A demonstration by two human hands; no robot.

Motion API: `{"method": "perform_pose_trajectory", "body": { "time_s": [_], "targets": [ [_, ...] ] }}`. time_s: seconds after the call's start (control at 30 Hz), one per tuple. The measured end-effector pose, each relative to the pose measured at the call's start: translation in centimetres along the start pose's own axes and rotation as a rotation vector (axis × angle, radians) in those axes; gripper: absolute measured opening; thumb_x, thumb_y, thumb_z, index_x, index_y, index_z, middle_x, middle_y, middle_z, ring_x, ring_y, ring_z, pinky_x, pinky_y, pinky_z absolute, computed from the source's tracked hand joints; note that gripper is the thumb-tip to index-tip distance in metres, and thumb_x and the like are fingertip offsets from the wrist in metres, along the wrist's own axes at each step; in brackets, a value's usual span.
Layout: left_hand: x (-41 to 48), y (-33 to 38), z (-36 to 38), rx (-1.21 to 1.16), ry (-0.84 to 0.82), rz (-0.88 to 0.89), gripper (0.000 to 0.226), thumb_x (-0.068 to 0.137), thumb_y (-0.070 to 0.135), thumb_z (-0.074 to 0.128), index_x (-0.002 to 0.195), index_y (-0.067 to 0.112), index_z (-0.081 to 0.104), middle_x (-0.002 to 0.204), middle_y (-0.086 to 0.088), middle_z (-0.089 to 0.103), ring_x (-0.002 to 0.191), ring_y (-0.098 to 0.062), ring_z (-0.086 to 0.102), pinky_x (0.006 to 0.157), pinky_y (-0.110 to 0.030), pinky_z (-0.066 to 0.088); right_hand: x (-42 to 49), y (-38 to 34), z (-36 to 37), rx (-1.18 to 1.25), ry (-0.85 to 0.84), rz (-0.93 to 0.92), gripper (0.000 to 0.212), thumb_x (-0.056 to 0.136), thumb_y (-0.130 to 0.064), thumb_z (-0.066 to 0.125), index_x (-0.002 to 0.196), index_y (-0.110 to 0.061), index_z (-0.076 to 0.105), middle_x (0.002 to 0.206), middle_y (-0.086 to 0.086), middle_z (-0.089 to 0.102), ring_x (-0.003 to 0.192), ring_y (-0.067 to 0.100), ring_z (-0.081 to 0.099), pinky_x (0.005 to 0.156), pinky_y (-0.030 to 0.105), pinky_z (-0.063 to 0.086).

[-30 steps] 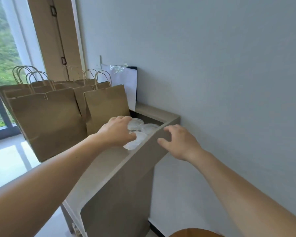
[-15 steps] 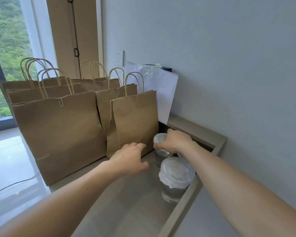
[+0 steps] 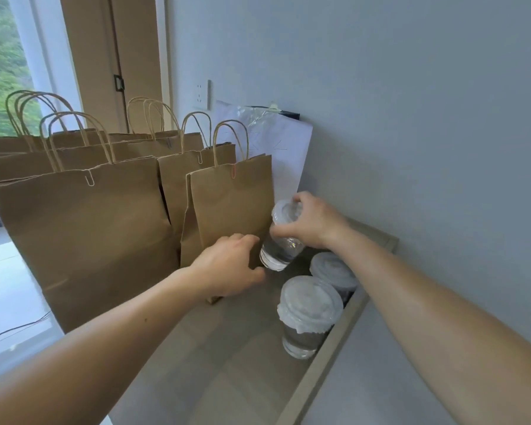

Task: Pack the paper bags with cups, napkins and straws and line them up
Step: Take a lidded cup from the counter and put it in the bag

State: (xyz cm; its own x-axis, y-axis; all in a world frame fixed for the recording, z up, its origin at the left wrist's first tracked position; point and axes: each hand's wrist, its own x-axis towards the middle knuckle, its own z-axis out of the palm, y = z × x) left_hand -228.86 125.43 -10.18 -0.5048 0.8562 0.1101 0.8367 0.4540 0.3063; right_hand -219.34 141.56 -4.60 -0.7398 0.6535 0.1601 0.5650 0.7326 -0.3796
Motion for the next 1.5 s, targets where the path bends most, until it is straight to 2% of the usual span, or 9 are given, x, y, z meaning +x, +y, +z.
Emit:
{"method": "perform_pose_trajectory", "body": {
  "time_s": [0.27, 0.47, 0.67, 0.8, 0.97, 1.07, 1.17, 1.33, 1.5],
  "targets": [
    [-1.6, 9.7, -2.8, 0.010, 0.086, 0.110, 0.067, 0.089, 0.045, 0.058, 0.148, 0.024, 0.035, 0.144, -0.001, 0.046, 0.130, -0.025, 0.042, 0.092, -0.035, 0.038, -9.9, 5.0, -14.2, 0.096, 0.256, -0.019, 0.092, 0.058, -0.065, 0.078, 0.136, -0.028, 0.048, 0.122, -0.009, 0.052, 0.105, 0.014, 0.048, 0.085, 0.032, 0.040],
    [-5.9, 21.6, 1.5, 0.001, 0.042, 0.202, 0.069, 0.088, 0.044, 0.057, 0.149, 0.023, 0.035, 0.149, 0.000, 0.042, 0.136, -0.023, 0.038, 0.097, -0.036, 0.038, -21.5, 14.7, -19.0, 0.108, 0.204, 0.120, 0.091, 0.055, -0.065, 0.080, 0.135, -0.033, 0.049, 0.117, -0.011, 0.047, 0.109, 0.017, 0.051, 0.093, 0.039, 0.047],
    [-12.3, 32.0, 12.9, 0.014, -0.209, 0.282, 0.076, 0.087, 0.046, 0.060, 0.152, 0.023, 0.029, 0.154, -0.002, 0.038, 0.140, -0.025, 0.034, 0.108, -0.040, 0.035, -33.3, 26.9, -15.2, 0.035, 0.078, 0.284, 0.091, 0.054, -0.065, 0.079, 0.134, -0.035, 0.047, 0.116, -0.010, 0.051, 0.101, 0.016, 0.052, 0.082, 0.036, 0.045],
    [-17.1, 35.9, 21.6, 0.008, -0.465, 0.299, 0.080, 0.088, 0.045, 0.062, 0.154, 0.022, 0.025, 0.156, -0.002, 0.035, 0.141, -0.025, 0.033, 0.112, -0.039, 0.033, -39.5, 33.5, -10.6, -0.021, -0.056, 0.397, 0.096, 0.057, -0.064, 0.076, 0.141, -0.034, 0.040, 0.130, -0.003, 0.051, 0.104, 0.019, 0.054, 0.076, 0.033, 0.042],
    [-21.7, 36.3, 29.3, 0.020, -0.733, 0.210, 0.081, 0.078, 0.034, 0.072, 0.148, 0.023, 0.034, 0.141, -0.003, 0.050, 0.120, -0.024, 0.053, 0.099, -0.039, 0.050, -43.8, 37.5, -4.9, 0.007, -0.172, 0.476, 0.101, 0.058, -0.064, 0.074, 0.145, -0.033, 0.033, 0.135, 0.000, 0.046, 0.115, 0.023, 0.053, 0.079, 0.034, 0.044],
    [-24.0, 35.0, 32.6, 0.105, -0.894, 0.159, 0.098, 0.069, 0.047, 0.078, 0.150, 0.023, 0.027, 0.144, -0.004, 0.046, 0.124, -0.027, 0.051, 0.102, -0.042, 0.048, -44.6, 38.2, -2.2, 0.068, -0.170, 0.516, 0.098, 0.058, -0.064, 0.074, 0.142, -0.034, 0.035, 0.132, 0.000, 0.046, 0.116, 0.023, 0.052, 0.083, 0.035, 0.045],
    [-26.0, 34.8, 35.5, 0.050, -0.932, 0.073, 0.081, 0.071, 0.060, 0.069, 0.137, 0.022, 0.042, 0.127, 0.001, 0.058, 0.112, -0.023, 0.058, 0.092, -0.036, 0.052, -45.1, 38.4, 0.0, 0.094, -0.145, 0.543, 0.094, 0.059, -0.063, 0.074, 0.140, -0.034, 0.036, 0.130, 0.000, 0.047, 0.117, 0.024, 0.051, 0.086, 0.036, 0.045],
    [-27.2, 35.1, 38.0, -0.151, -0.875, -0.086, 0.037, 0.089, 0.045, 0.053, 0.106, 0.013, 0.062, 0.091, -0.004, 0.069, 0.086, -0.024, 0.070, 0.084, -0.043, 0.059, -46.8, 38.1, 2.6, 0.062, -0.158, 0.544, 0.093, 0.056, -0.063, 0.070, 0.137, -0.034, 0.035, 0.128, -0.002, 0.046, 0.113, 0.022, 0.050, 0.078, 0.034, 0.042],
    [-26.8, 34.4, 38.6, -0.291, -0.914, -0.232, 0.034, 0.098, 0.025, 0.044, 0.101, 0.000, 0.066, 0.082, -0.013, 0.075, 0.069, -0.020, 0.074, 0.079, -0.039, 0.061, -49.7, 38.0, 4.1, 0.018, -0.232, 0.414, 0.098, 0.055, -0.072, 0.064, 0.140, -0.038, 0.029, 0.135, -0.008, 0.042, 0.121, 0.019, 0.046, 0.085, 0.032, 0.046]
  ]
}}
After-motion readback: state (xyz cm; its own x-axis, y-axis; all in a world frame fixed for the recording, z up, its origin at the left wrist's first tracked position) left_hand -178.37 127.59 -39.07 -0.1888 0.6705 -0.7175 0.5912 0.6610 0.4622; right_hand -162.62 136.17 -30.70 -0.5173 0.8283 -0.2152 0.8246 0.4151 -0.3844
